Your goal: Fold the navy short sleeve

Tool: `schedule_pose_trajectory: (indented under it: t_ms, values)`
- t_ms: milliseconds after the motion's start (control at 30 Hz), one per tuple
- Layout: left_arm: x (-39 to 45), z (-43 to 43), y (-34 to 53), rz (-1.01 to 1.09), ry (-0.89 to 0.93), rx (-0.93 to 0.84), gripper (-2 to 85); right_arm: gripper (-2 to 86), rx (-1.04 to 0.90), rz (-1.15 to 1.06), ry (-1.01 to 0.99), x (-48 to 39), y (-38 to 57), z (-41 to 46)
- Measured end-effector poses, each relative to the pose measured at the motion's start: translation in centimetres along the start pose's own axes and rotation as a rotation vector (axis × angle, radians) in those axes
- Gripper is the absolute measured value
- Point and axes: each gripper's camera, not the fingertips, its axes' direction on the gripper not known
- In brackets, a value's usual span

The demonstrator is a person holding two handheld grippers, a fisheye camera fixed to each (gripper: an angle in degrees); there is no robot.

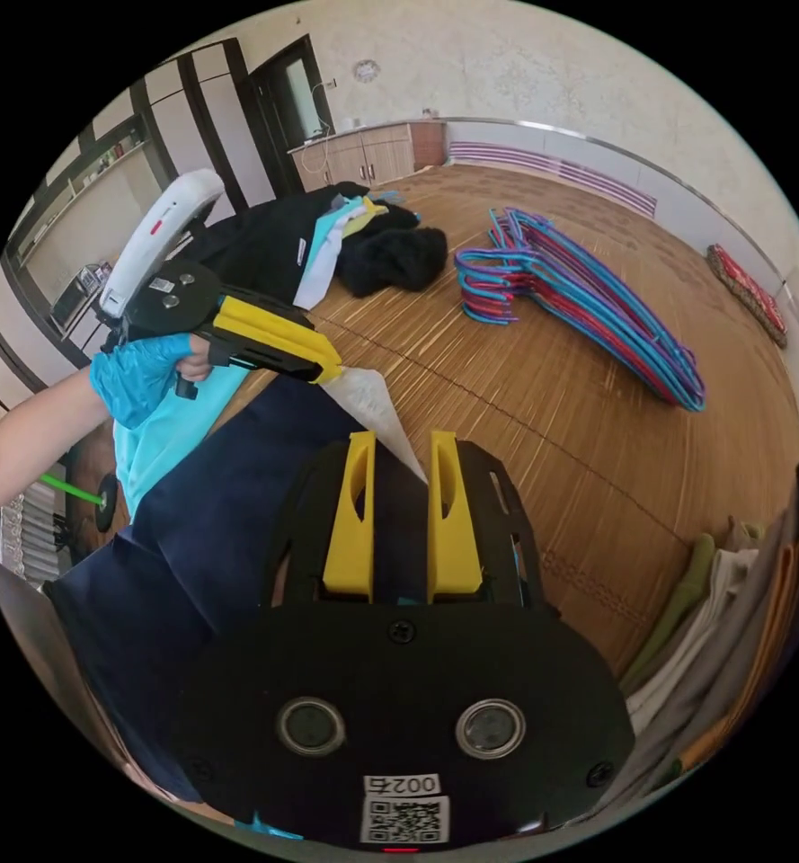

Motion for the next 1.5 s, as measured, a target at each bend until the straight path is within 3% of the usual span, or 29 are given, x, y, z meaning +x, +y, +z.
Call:
schedule_pose_trajectory:
  t_ms: [333, 533, 833, 1033, 1200, 1333, 1500]
  values:
    - [-1.6, 0.3, -4.9, 0.070, 0.006, -0.003, -0.3, 3.2, -0.120, -0.058, -0.089, 3.9, -5.9, 4.7]
    - [-3.1, 0.6, -6.5, 0.070, 0.027, -0.014, 5.2, -0.8, -0.031, -0.041, 0.037, 5.0, -7.5, 5.2]
    - [-4.8, 2.3, -8.9, 0.074, 0.041, -0.016, -0.4, -0.9, -0.018, -0.078, 0.108, 6.1, -10.4, 6.1]
    - [-5.9, 0.8, -10.9, 0.039, 0.017, 0.094, -0.9, -0.8, -0.013, -0.020, 0.141, 7.6, -11.7, 7.1]
    - [-6.7, -0.3, -13.3, 0.001, 0.031, 0.140, -0.9, 0.4, 0.052, -0.035, 0.131, 8.0, -12.6, 6.2]
    - [-6.9, -1.0, -15.4, -0.008, 0.019, 0.158, -1.0, 7.8, 0.141, -0.071, 0.032, 7.6, -13.3, 4.2]
    - [-6.8, -1.7, -18.0, -0.013, -0.017, 0.165, -1.0, 13.3, 0.046, -0.089, 0.051, 6.8, -14.5, 5.7]
